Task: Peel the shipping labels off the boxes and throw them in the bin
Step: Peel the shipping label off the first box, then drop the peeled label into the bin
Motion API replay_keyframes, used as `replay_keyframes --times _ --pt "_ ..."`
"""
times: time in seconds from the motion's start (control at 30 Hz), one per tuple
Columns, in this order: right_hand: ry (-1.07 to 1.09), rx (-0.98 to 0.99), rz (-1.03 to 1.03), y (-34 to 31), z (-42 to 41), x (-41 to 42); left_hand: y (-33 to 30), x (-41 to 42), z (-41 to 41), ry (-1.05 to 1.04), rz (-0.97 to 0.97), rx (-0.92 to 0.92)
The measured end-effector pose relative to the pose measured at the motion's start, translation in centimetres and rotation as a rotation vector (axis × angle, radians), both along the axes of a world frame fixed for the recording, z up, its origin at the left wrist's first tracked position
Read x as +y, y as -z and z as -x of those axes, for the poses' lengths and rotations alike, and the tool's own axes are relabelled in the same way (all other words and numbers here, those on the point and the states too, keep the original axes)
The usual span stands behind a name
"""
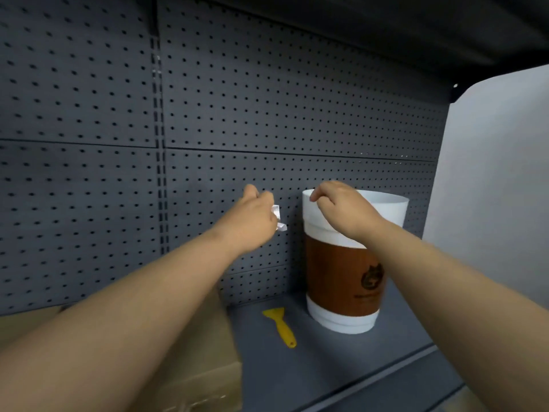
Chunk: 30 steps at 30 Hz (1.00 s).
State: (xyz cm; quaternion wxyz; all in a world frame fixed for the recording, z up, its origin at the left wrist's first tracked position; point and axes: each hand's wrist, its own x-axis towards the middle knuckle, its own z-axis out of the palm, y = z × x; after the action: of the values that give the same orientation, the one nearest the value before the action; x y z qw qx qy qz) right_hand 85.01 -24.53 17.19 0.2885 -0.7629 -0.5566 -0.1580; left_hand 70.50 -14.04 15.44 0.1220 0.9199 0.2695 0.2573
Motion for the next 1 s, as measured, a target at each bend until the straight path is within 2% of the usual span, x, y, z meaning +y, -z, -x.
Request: replay_keyframes --times 0.33,0.47,0.8,1.0 --pt "0.013 -0.011 -0.043 -3.3 -12.9 -3.0 -5.9 -2.2 -13.8 -0.024 -0.158 -0.134" --pt "-0.008 -0.007 -0.055 -3.6 -15.7 -3.0 -6.5 -2.0 -17.3 -0.009 -0.189 -0.093" --pt "-0.031 0.047 0.039 -3.1 -19.0 -1.6 -6.2 -0.7 -20.6 0.023 -0.181 0.03" --pt "-0.015 0.04 0.11 -3.3 -20.1 -0.8 -6.0 -0.2 -20.9 -0.024 -0.268 0.062"
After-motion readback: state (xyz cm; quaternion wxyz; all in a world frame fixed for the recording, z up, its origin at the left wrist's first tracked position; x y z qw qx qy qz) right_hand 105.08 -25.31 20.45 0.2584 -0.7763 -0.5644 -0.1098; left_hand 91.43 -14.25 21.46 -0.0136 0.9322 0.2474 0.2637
